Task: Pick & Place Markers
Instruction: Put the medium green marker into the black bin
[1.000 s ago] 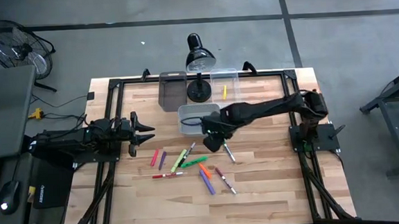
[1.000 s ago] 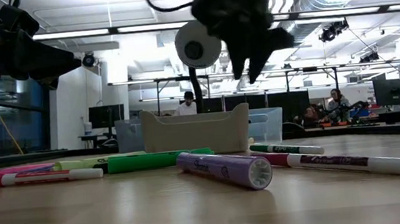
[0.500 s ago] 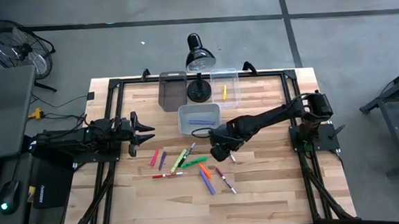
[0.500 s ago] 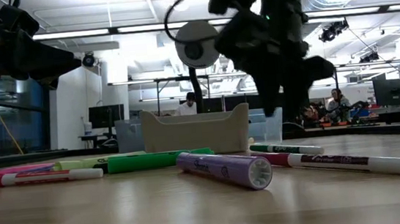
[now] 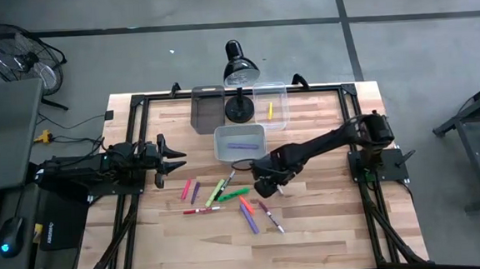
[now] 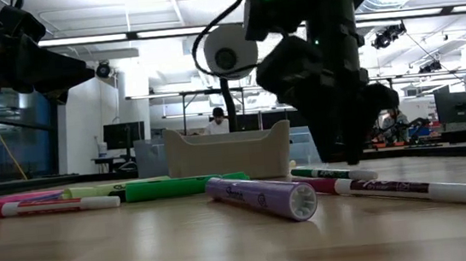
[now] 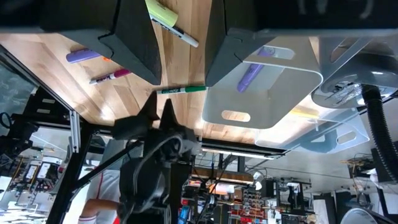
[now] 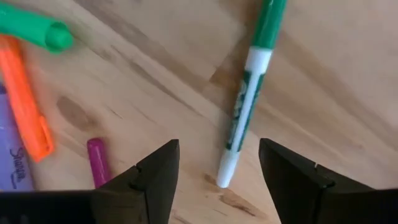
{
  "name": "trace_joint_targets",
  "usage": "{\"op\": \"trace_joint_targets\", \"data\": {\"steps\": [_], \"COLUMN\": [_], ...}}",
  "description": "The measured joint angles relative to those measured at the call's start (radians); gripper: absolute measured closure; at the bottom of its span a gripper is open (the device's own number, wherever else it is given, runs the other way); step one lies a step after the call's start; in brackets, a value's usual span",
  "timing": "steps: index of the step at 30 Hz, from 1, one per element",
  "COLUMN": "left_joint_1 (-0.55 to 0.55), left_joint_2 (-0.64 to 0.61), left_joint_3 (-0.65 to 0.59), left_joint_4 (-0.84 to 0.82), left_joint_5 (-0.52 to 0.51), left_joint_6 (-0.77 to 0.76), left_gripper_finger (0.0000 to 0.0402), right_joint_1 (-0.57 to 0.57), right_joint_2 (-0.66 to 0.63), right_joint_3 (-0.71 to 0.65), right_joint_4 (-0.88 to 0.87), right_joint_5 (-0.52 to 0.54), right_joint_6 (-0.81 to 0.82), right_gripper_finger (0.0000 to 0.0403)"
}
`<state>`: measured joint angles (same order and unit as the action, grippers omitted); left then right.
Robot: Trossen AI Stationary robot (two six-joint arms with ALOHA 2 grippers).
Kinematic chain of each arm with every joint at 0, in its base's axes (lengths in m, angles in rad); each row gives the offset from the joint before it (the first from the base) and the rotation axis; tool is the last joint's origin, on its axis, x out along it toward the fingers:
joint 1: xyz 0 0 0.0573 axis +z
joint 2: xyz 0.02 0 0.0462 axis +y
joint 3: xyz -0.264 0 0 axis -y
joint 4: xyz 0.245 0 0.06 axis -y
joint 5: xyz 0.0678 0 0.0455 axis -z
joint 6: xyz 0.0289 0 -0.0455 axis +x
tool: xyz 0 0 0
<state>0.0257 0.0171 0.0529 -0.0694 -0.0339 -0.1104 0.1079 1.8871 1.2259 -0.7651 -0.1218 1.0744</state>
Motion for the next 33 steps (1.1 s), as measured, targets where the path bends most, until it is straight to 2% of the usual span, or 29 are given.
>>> {"op": "trace_joint_targets", "data": {"steps": [14, 24, 33], "left_joint_1": [0.0, 0.0, 0.0], "left_joint_2": [0.0, 0.0, 0.0], "left_joint_3": [0.0, 0.0, 0.0], "left_joint_4": [0.0, 0.0, 0.0], "left_joint_5": [0.0, 0.0, 0.0], "left_joint_6": [0.0, 0.0, 0.0], "left_gripper_finger": [0.0279, 0.0279, 0.0279], "right_joint_1": [0.008, 0.029, 0.033], "right_joint_2": [0.058, 0.061, 0.063], "right_joint_3": [0.004, 0.002, 0.001], "right_joint_4": [-0.011, -0.021, -0.019], "right_joint_5": [-0.014, -0.022, -0.096], "right_joint_6": [0.01, 0.05, 0.063], "right_gripper_finger": [0.0222, 0.0281, 0.0323]}}
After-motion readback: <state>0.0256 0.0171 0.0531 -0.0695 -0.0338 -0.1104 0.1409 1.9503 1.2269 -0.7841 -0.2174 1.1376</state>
